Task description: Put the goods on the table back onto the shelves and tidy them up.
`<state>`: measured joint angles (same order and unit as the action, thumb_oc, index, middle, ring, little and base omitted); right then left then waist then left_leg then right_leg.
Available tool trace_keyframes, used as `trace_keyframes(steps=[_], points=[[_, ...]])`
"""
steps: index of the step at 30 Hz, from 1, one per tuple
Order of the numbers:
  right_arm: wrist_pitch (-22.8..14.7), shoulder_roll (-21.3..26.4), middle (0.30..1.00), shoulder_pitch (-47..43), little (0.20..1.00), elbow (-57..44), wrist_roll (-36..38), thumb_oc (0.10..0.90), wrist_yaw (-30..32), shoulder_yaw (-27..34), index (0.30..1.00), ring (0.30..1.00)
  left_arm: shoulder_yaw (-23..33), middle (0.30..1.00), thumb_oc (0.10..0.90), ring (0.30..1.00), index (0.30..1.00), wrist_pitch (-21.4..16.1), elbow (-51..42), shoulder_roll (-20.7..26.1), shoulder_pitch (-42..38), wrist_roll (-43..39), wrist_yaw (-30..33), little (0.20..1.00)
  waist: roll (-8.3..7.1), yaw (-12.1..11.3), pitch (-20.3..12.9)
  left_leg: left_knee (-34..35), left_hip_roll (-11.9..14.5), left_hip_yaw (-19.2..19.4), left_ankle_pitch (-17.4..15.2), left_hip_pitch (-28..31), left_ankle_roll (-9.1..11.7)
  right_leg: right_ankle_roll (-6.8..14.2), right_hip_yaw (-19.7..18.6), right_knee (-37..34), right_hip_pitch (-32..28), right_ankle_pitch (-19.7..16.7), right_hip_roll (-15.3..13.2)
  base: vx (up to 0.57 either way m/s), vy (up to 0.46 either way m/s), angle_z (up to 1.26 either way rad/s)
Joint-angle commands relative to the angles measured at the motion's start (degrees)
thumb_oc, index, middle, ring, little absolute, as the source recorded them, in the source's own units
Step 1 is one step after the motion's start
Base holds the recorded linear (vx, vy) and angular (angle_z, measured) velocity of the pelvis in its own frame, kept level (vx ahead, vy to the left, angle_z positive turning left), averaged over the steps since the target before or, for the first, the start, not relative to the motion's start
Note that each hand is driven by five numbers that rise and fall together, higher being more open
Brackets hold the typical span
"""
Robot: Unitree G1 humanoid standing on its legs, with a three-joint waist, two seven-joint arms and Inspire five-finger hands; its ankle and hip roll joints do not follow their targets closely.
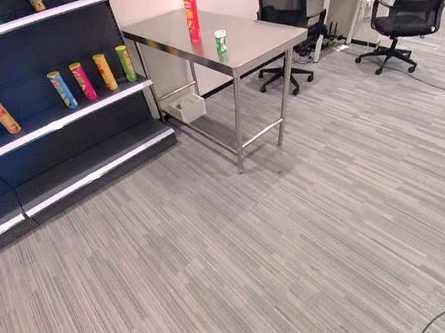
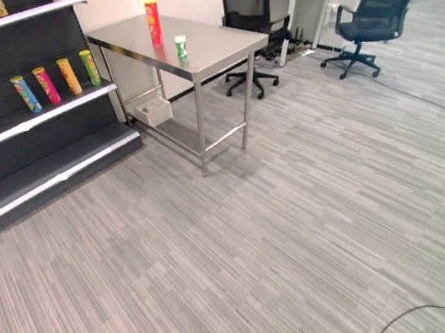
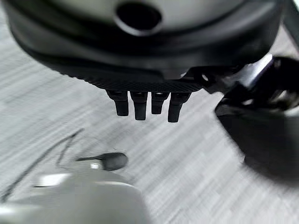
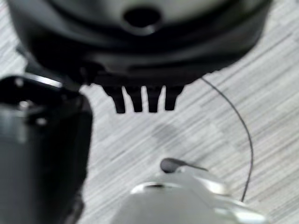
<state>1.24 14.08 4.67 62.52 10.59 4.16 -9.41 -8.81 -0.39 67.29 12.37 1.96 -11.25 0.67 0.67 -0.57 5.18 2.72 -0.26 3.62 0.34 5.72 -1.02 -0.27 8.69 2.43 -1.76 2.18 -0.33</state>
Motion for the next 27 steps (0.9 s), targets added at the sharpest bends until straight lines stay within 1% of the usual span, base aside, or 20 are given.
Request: trace_keyframes(steps=[1,6,18,27], points=[[-1.88,2.54,0.9,-3.19,0.9,-0.58,0.99,0.8,0.69,-1.24,0.9,0.9,0.06,0.9,0.8,0.9,0.9,-2.65,-0.61,1.43,-3.56,-0.68,0.07,0.9,-1.33,0.25,1.76,2.28,2.33,0.77,-1.38,1.78,3.96,7.05,-0.12,-7.43,-4.54,-4.9,-4.76,0.0,0.0,0.0],[-2.05,2.53,0.9,-3.34,0.9,-0.66,0.92,0.8,1.12,-1.66,0.9,0.9,-0.06,0.9,0.8,0.9,0.9,-2.62,0.22,1.26,-3.93,0.56,1.28,0.9,-1.29,0.16,1.59,2.28,2.57,0.64,-1.22,2.0,4.14,6.89,-0.02,-7.43,-4.86,-4.61,-4.44,0.0,-0.016,0.0],[-1.96,3.31,0.9,-3.79,0.9,-1.08,-0.26,0.8,1.23,-2.34,0.9,0.9,-1.06,0.9,0.8,0.9,0.9,-2.53,1.06,0.7,-3.69,1.54,1.04,0.9,-1.07,0.14,1.67,2.28,2.92,0.28,-1.09,2.22,4.41,6.62,0.21,-7.43,-5.23,-4.18,-4.09,0.0,-0.015,0.0],[-1.99,3.87,0.9,-4.14,0.9,-2.7,-1.28,0.8,1.37,-3.48,0.9,0.9,-1.39,0.9,0.8,0.9,0.9,-2.38,0.92,1.27,-4.05,2.39,1.72,0.9,-1.19,-0.06,1.69,2.28,3.35,-0.27,-1.09,2.58,4.71,6.24,0.67,-7.43,-5.81,-3.59,-3.65,0.02,-0.024,0.01]])
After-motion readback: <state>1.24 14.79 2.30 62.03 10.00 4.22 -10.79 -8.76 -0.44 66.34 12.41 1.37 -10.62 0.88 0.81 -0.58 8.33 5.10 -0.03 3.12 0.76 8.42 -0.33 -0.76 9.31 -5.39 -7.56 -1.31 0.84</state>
